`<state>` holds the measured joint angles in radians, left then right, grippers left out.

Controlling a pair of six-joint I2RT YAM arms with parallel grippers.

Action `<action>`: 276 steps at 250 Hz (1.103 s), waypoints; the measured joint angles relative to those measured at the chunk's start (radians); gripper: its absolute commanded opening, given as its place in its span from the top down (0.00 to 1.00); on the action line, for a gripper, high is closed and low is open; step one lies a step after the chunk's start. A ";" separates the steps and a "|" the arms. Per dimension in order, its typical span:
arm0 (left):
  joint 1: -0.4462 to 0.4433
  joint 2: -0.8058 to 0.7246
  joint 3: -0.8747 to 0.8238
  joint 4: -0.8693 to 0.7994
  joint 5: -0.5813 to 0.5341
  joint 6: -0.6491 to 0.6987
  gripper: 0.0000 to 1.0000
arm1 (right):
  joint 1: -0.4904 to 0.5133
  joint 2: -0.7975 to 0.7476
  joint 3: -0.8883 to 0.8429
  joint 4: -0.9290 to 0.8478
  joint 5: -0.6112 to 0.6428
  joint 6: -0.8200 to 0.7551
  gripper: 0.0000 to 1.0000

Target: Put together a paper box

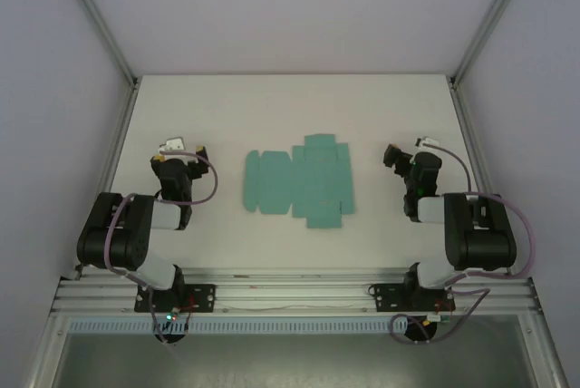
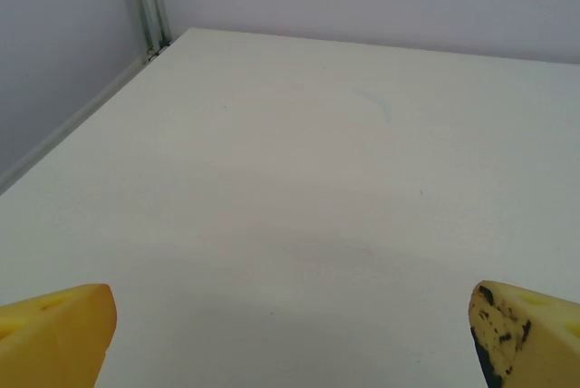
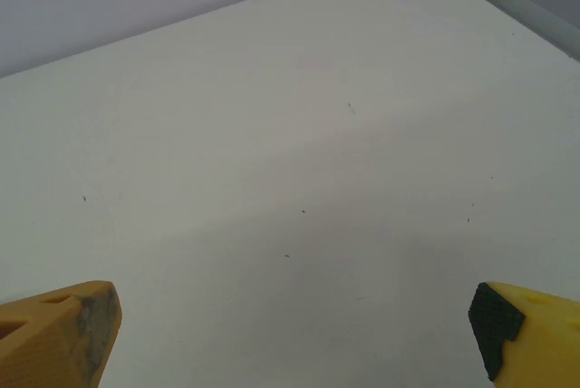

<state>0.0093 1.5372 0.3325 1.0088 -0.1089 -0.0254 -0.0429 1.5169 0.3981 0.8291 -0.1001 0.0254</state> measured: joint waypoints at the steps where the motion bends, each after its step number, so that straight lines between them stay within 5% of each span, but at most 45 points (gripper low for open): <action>1: 0.000 0.000 0.000 0.000 0.000 0.000 0.00 | 0.000 0.000 0.000 0.000 0.000 0.000 0.00; 276: 0.000 -0.048 0.010 -0.105 0.056 0.000 0.00 | 0.000 -0.035 0.021 -0.092 0.035 0.010 0.00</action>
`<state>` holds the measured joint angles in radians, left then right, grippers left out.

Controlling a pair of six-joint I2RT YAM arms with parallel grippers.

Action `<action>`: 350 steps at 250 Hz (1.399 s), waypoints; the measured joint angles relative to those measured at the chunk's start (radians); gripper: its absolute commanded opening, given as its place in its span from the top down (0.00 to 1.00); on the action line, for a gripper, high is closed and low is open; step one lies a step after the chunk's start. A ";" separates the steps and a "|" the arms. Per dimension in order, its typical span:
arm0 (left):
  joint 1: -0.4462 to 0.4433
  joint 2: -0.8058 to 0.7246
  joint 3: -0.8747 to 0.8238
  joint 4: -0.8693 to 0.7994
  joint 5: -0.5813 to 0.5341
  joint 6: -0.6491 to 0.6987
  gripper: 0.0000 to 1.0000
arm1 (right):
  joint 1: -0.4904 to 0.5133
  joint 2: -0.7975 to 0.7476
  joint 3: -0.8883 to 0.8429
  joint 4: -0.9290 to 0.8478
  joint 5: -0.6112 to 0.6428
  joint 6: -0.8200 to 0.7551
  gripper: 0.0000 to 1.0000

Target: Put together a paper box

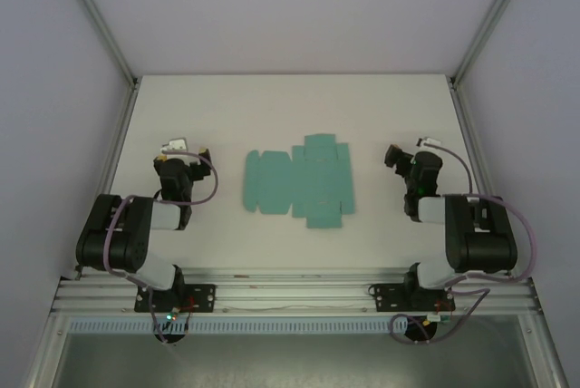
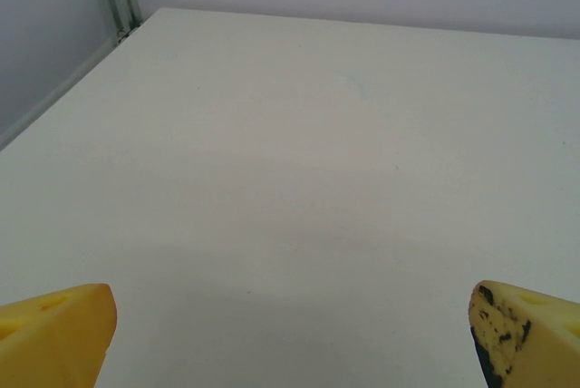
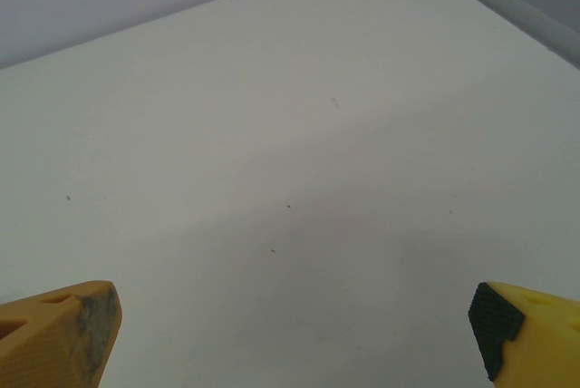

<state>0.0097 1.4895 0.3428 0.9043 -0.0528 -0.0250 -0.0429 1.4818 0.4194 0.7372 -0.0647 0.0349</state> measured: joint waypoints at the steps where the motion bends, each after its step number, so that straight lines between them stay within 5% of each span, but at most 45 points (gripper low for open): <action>1: 0.000 -0.003 0.002 -0.006 0.000 0.000 0.00 | 0.000 -0.002 0.002 -0.005 0.001 0.000 0.00; 35: 0.000 -0.133 0.134 -0.257 -0.031 -0.035 0.00 | 0.004 -0.084 0.107 -0.187 0.028 0.010 0.01; 66: 0.004 -0.203 0.295 -0.444 -0.021 -0.119 0.00 | 0.050 -0.181 0.223 -0.354 0.054 0.036 0.12; 104: 0.005 -0.196 0.395 -0.604 0.137 -0.251 0.00 | 0.194 -0.188 0.420 -0.622 0.042 0.105 0.34; 175: -0.076 0.006 0.475 -0.857 0.447 -0.352 0.00 | 0.444 0.017 0.551 -0.948 -0.182 0.255 0.54; 292: -0.154 0.230 0.568 -1.014 0.645 -0.320 0.00 | 0.470 0.296 0.574 -0.941 -0.190 0.311 0.49; 350: -0.169 0.269 0.586 -0.986 0.719 -0.330 0.15 | 0.468 0.313 0.559 -0.837 -0.191 0.343 0.50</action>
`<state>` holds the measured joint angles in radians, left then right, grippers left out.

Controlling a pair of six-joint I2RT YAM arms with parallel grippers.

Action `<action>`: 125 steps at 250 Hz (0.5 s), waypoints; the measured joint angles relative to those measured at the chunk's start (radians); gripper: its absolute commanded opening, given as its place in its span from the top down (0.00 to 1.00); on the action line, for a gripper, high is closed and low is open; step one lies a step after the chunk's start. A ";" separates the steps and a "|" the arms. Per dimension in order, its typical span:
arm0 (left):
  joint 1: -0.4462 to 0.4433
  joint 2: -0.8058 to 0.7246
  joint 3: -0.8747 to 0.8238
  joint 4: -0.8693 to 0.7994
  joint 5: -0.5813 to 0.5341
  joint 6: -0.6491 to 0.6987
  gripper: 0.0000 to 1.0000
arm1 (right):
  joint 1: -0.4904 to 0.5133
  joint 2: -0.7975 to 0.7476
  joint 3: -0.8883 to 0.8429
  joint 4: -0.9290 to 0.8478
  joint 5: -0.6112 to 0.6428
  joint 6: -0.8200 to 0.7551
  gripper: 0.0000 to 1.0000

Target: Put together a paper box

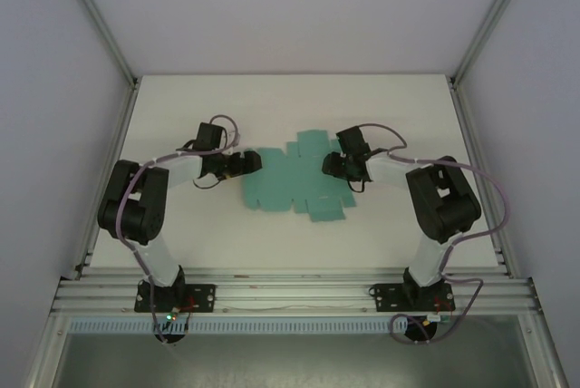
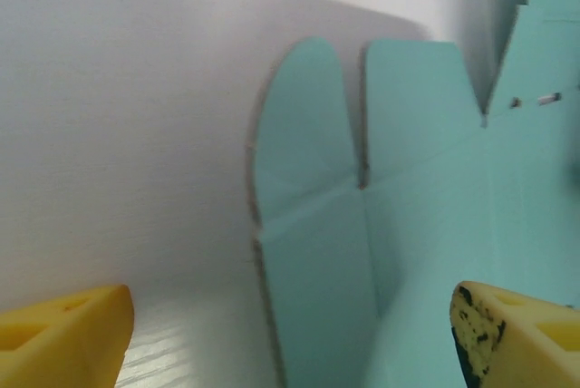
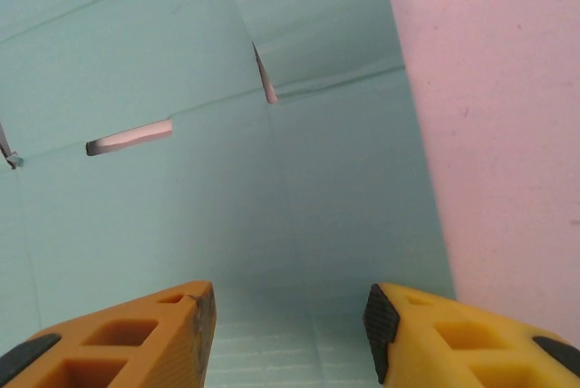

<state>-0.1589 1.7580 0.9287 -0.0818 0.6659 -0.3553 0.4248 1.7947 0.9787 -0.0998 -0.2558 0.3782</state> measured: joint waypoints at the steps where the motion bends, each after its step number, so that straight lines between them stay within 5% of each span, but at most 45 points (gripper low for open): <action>1: -0.001 0.001 0.000 0.001 0.003 -0.002 0.15 | 0.000 0.000 0.000 0.002 0.000 0.001 0.50; 57: -0.052 0.022 -0.022 0.129 0.150 -0.111 0.51 | 0.000 0.000 -0.023 0.064 -0.004 0.034 0.50; 125: -0.051 -0.046 -0.026 0.190 0.145 -0.167 0.97 | -0.003 -0.004 -0.016 0.058 -0.011 0.037 0.45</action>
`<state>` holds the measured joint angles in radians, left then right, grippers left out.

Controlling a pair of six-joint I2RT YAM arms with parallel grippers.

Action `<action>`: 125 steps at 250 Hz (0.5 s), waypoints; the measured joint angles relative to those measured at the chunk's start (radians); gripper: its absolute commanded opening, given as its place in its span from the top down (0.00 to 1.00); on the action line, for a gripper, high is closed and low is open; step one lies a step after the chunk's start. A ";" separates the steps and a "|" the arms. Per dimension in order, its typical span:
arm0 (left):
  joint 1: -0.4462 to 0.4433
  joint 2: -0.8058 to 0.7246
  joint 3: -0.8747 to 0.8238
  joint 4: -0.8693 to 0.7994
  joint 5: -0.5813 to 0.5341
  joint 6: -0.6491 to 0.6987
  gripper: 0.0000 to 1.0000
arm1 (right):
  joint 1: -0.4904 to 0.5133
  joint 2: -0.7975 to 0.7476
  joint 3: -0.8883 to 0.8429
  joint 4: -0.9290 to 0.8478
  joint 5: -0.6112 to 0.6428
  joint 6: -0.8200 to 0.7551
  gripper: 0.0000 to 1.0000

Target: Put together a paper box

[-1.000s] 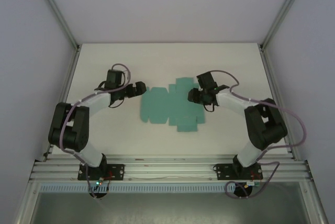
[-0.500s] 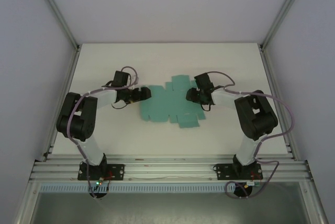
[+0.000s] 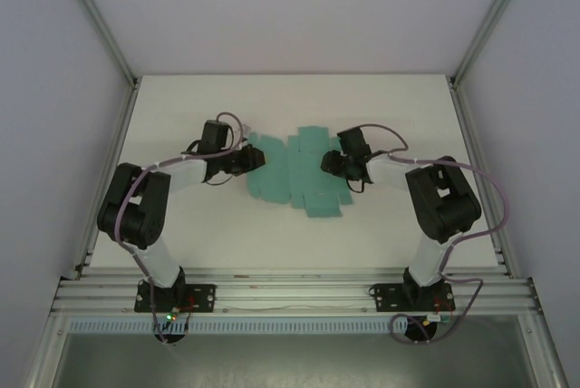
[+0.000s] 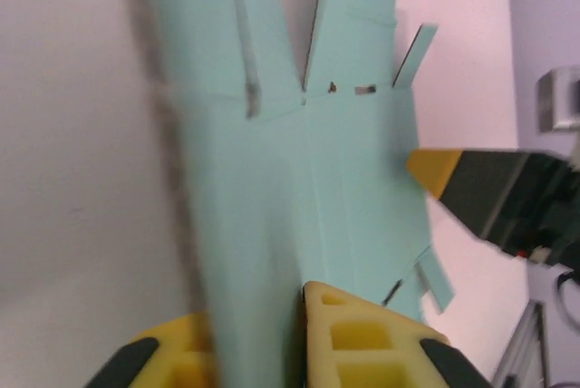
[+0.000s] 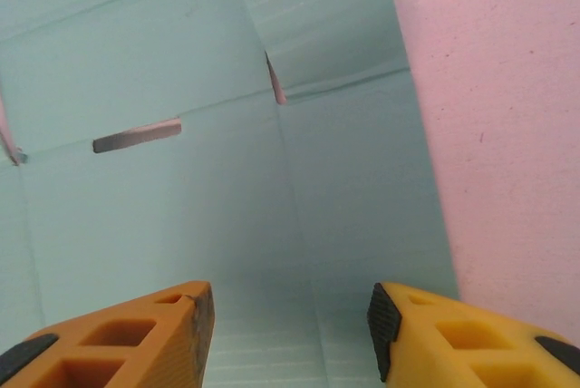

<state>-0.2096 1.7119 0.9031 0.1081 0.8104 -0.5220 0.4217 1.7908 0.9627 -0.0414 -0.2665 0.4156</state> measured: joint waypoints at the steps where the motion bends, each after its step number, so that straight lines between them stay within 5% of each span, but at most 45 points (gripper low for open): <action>1: 0.000 -0.001 0.000 0.000 0.000 -0.002 0.97 | 0.000 0.000 0.000 -0.001 0.000 0.000 0.45; 70: -0.011 -0.016 0.069 0.002 0.024 -0.005 1.00 | -0.072 -0.131 0.007 -0.085 -0.108 -0.056 0.08; 125: -0.006 -0.125 0.129 0.005 0.090 -0.018 1.00 | -0.279 -0.374 -0.037 -0.074 -0.368 -0.174 0.07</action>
<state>-0.2157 1.5867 1.0325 0.1131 0.9001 -0.5400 0.1429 1.4170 0.9257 -0.1150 -0.6346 0.2420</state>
